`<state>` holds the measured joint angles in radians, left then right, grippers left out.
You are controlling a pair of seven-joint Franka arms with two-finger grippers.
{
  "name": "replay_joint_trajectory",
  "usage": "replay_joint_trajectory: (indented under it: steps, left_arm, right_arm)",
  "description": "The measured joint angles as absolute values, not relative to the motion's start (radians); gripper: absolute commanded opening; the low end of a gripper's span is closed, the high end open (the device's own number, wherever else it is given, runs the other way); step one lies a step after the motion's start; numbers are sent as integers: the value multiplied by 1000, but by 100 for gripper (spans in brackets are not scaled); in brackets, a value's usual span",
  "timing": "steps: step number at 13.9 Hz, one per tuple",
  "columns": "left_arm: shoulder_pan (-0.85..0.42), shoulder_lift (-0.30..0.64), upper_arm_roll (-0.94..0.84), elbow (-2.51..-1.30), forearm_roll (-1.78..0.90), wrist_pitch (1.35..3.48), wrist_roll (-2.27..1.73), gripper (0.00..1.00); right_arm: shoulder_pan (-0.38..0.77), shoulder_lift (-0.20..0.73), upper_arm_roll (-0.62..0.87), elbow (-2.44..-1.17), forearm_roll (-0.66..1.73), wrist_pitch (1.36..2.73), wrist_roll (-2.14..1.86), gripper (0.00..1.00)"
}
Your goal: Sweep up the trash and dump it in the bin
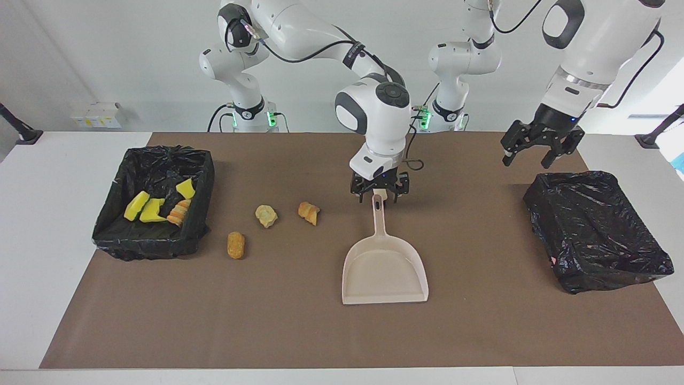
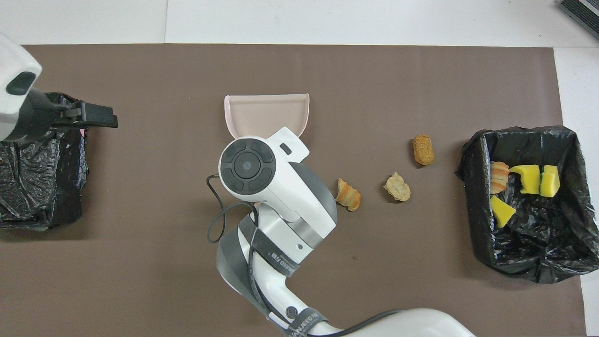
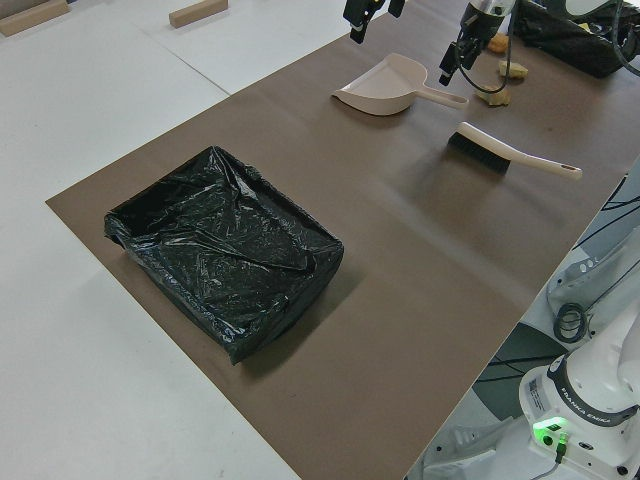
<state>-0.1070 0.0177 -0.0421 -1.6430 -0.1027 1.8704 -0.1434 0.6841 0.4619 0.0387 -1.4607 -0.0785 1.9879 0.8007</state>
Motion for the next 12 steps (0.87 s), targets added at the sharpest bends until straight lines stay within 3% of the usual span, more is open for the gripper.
replay_joint_trajectory:
  steps: [6, 12]
  left_arm:
    - [-217, 152, -48, -1608, -106, 2011, -346, 100]
    - [-383, 371, -49, -1530, -98, 2071, -450, 100]
  right_arm:
    - [757, 164, 46, -1910, -56, 2186, 909, 100]
    - [871, 6, 47, -2153, -36, 2208, 973, 100]
